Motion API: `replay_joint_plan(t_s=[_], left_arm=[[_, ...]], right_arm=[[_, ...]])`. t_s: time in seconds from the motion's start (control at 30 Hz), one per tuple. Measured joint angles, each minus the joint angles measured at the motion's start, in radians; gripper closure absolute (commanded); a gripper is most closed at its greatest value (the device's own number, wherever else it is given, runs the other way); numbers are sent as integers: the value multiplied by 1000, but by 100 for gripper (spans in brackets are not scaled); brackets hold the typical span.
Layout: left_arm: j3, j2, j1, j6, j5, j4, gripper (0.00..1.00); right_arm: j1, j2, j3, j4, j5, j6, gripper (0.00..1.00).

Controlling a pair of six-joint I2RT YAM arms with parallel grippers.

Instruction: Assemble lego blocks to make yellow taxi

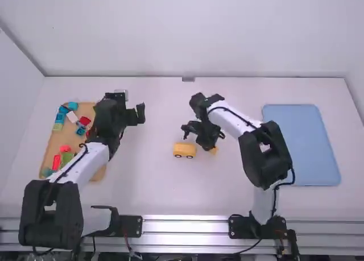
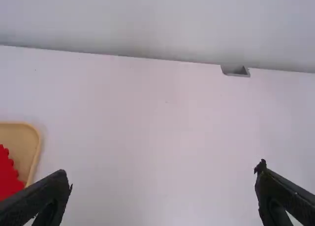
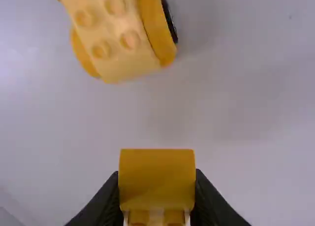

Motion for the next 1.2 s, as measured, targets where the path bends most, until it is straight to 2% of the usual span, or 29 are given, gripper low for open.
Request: replay_joint_plan(t_s=[0.2,0.33,0.57,0.6,0.63,0.67,0.7,0.73,1.0,1.2], left_arm=[[-14,0,0,0,29,49,1],[-14,0,0,0,42,49,1],[-14,0,0,0,45,50,1],[-14,0,0,0,45,49,1],[-14,0,0,0,45,50,1],[-14,0,0,0,45,50,1],[-14,0,0,-1,45,50,1],[-14,0,0,-2,45,50,1],[-14,0,0,-2,45,43,1],[-15,0,0,-2,45,37,1]], right_arm=[[-64,0,-60,87,-23,-79,100],[-68,0,-99,170,-40,-148,94],[-63,0,-197,256,12,-248,91],[-61,0,-207,266,34,-261,86],[-58,0,-210,271,44,-271,77],[-52,0,-214,274,61,-285,43],[-51,0,-216,275,63,-292,19],[-45,0,-220,279,68,-304,2],[8,0,-216,268,150,-321,2],[19,0,-101,178,90,-346,2]])
